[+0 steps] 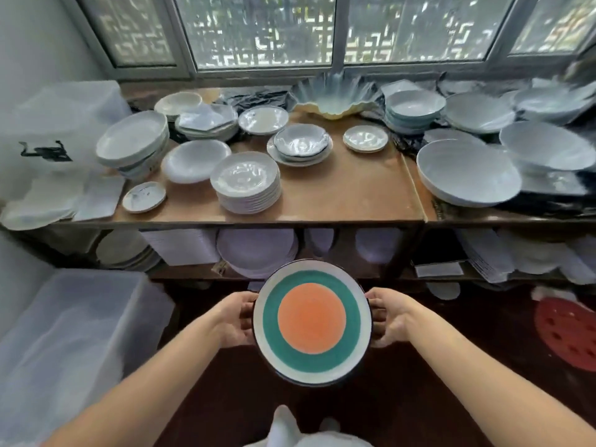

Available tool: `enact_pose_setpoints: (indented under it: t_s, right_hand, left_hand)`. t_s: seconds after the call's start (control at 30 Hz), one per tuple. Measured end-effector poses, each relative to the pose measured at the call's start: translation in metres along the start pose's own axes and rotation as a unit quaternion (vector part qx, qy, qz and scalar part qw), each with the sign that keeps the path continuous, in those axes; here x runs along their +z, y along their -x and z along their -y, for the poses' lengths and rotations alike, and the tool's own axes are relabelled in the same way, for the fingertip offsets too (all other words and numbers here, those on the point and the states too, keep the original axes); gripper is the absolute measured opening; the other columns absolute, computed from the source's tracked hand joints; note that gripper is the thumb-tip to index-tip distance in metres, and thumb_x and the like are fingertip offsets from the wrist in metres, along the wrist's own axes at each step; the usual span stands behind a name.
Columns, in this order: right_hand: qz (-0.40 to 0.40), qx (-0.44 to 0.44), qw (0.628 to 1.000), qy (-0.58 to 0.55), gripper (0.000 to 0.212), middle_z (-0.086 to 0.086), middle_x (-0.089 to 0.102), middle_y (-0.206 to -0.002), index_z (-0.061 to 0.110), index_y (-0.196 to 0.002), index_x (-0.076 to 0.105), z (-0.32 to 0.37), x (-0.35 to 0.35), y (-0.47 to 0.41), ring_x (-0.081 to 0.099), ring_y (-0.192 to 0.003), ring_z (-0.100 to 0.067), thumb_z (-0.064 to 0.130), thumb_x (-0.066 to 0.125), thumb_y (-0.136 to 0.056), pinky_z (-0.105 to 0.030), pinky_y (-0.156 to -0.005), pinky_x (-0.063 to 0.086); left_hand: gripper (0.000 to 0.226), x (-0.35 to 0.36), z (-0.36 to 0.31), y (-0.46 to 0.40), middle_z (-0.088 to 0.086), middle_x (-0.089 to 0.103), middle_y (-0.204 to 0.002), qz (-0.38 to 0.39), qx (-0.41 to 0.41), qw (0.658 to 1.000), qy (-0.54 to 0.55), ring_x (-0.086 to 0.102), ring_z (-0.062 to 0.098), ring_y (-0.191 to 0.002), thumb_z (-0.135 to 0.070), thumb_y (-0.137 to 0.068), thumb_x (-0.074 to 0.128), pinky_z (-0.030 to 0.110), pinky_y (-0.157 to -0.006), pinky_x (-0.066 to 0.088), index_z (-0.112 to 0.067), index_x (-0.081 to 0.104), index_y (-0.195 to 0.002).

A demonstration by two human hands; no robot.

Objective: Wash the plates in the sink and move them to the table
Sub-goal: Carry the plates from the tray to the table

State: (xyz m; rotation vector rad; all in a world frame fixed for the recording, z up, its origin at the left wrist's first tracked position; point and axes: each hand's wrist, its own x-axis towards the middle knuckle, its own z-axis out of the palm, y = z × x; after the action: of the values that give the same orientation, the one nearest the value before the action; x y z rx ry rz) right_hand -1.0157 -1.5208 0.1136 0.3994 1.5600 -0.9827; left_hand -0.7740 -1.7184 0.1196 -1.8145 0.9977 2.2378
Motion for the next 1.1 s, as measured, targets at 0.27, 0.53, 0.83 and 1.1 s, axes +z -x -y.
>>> enact_pose_setpoints:
  t_s: [0.27,0.53,0.83,1.1]
  right_hand:
    - [-0.023,-0.019,0.998,-0.049,0.030,-0.007,0.062,-0.122,0.018,-0.116,0.066,0.132,-0.048,-0.056,0.060,-0.110,-0.029,0.022,0.065,-0.087,-0.057,-0.085,0.046]
    - [-0.077,-0.004,0.986,-0.145,0.011,-0.007,0.059,-0.083,0.017,-0.076,0.063,0.258,-0.078,-0.114,0.060,-0.091,-0.031,0.019,0.065,-0.087,-0.053,-0.083,0.046]
    - [-0.094,0.011,0.961,-0.259,0.004,-0.009,0.068,-0.097,0.015,-0.087,0.068,0.359,-0.103,-0.174,0.062,-0.096,-0.031,0.018,0.066,-0.087,-0.056,-0.096,0.042]
    - [-0.085,0.061,0.940,-0.325,0.010,-0.009,0.074,-0.074,0.012,-0.085,0.071,0.407,-0.132,-0.257,0.073,-0.067,-0.030,0.021,0.072,-0.081,-0.043,-0.069,0.060]
  left_hand:
    - [0.014,0.090,-0.143,-0.095,0.012,0.063,-0.082,0.048,-0.007,0.998,-0.047,0.058,0.025,-0.063,-0.023,-0.091,0.064,0.032,-0.059,0.055,-0.010,0.061,-0.093]
    - [0.024,0.175,-0.288,-0.215,0.014,0.058,-0.078,0.108,-0.031,0.986,-0.126,0.052,0.028,-0.069,-0.026,-0.081,0.074,0.036,-0.068,0.049,-0.010,0.059,-0.090]
    - [0.029,0.275,-0.413,-0.301,0.015,0.056,-0.088,0.103,-0.073,0.973,-0.193,0.052,0.027,-0.080,-0.024,-0.087,0.068,0.041,-0.082,0.050,-0.009,0.058,-0.109]
    - [0.016,0.342,-0.456,-0.368,0.009,0.053,-0.069,0.054,-0.081,0.972,-0.216,0.051,0.025,-0.061,-0.022,-0.091,0.063,0.031,-0.065,0.050,-0.008,0.060,-0.098]
